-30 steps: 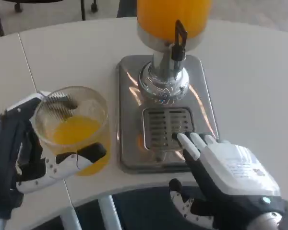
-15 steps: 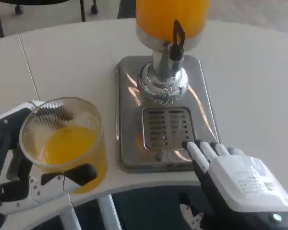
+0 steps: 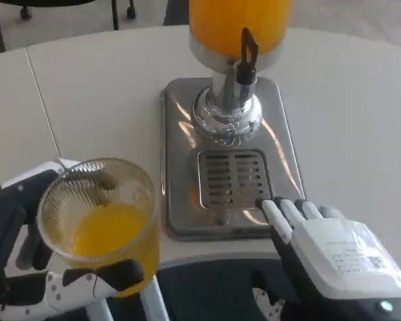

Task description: Grasp the cup under the faucet to collect the drink, then remove the cup.

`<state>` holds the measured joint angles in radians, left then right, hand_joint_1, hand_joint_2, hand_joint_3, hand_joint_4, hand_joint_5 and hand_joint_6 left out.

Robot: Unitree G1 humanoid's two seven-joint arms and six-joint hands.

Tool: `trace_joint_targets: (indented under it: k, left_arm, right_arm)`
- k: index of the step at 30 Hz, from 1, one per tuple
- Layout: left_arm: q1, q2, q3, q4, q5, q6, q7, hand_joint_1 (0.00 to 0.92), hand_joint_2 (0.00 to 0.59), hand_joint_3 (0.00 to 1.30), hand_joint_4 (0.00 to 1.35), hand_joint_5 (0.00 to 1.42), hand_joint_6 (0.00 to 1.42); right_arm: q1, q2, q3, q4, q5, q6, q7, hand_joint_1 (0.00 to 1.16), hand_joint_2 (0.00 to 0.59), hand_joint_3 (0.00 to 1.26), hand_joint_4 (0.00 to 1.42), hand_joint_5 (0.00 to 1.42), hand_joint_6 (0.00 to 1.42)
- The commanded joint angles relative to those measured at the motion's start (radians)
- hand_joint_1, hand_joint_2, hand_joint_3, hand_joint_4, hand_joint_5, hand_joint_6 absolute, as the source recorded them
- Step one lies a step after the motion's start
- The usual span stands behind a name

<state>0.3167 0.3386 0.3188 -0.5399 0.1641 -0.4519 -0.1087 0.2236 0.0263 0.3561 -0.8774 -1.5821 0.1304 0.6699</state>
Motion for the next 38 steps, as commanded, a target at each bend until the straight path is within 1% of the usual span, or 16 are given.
trace_joint_targets:
  k: [1, 11, 26, 38]
  left_arm:
    - [0.009, 0.002, 0.014, -0.031, -0.034, -0.054, -0.012, 0.583, 0.014, 0.97, 1.16, 1.35, 1.42]
    - [0.022, -0.006, 0.020, -0.036, -0.041, -0.061, -0.025, 0.583, 0.011, 0.97, 1.16, 1.35, 1.42]
    - [0.043, -0.011, 0.029, -0.050, -0.047, -0.063, -0.028, 0.583, 0.009, 0.96, 1.16, 1.35, 1.42]
    - [0.061, -0.013, 0.035, -0.064, -0.053, -0.066, -0.028, 0.583, 0.009, 0.96, 1.16, 1.35, 1.42]
  right_arm:
    - [0.041, 0.046, 0.036, -0.002, 0.000, -0.001, -0.016, 0.48, 0.586, 0.01, 0.00, 0.00, 0.00]
    - [0.038, 0.053, 0.031, 0.002, 0.009, 0.008, -0.015, 0.48, 0.586, 0.01, 0.00, 0.00, 0.00]
    - [0.063, 0.053, 0.039, -0.016, 0.014, 0.009, -0.012, 0.49, 0.586, 0.00, 0.00, 0.00, 0.00]
    - [0.073, 0.054, 0.032, -0.029, 0.024, 0.008, -0.010, 0.49, 0.586, 0.00, 0.00, 0.00, 0.00]
